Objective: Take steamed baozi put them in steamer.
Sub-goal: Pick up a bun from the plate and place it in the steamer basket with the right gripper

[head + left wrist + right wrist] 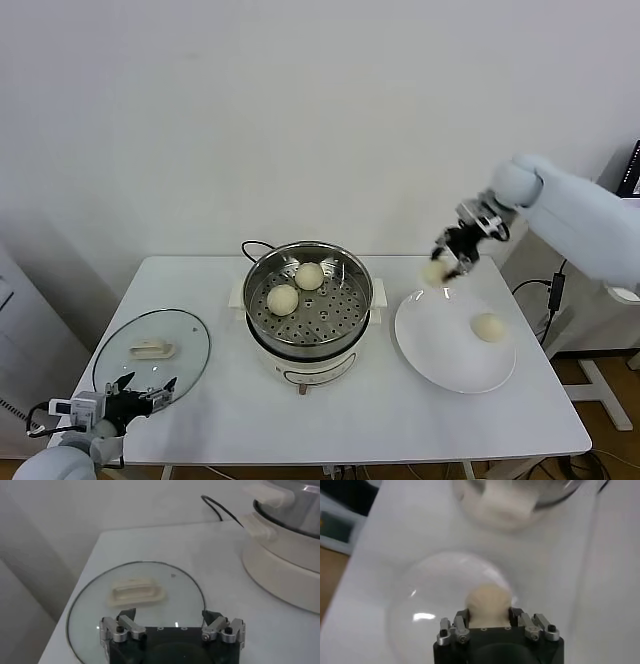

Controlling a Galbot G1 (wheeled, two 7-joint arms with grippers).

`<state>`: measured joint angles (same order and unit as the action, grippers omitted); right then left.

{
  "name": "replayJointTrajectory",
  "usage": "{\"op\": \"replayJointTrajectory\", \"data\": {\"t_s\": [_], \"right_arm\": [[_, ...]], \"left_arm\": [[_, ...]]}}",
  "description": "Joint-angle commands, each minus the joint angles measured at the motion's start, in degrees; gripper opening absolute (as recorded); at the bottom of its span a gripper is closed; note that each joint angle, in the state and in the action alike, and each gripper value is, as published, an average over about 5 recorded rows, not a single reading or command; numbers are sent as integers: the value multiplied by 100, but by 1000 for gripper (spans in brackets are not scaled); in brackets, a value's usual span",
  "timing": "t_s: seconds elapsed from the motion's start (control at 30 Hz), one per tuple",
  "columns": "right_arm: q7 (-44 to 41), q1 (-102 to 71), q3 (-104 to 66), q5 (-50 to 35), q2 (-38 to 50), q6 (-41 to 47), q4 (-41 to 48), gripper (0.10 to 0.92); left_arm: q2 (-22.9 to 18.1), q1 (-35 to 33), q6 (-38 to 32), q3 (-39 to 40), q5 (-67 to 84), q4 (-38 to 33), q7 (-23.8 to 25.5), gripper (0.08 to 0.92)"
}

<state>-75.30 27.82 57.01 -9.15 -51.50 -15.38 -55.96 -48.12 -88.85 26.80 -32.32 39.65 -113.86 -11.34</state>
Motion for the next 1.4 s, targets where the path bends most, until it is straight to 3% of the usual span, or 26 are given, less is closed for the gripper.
{"op": "replayJointTrajectory", "data": {"t_s": [0.03, 0.43, 0.8, 1.4], "right_arm": [[-15, 622, 5, -473, -1308, -1053, 259, 509], [-149, 397, 119, -424, -2249, -2203, -80, 509], [-256, 159, 478, 77, -2150, -2560, -1014, 509], [-444, -453, 380, 1159, -2184, -2985, -1347, 509]], "left_arm": [[11, 11, 5, 7, 3, -18, 1, 823], [2, 17, 10, 9, 1, -39, 1, 823], [-7, 10, -7, 8, 2, -40, 7, 823], [-17, -4, -21, 8, 2, -31, 14, 823]]}}
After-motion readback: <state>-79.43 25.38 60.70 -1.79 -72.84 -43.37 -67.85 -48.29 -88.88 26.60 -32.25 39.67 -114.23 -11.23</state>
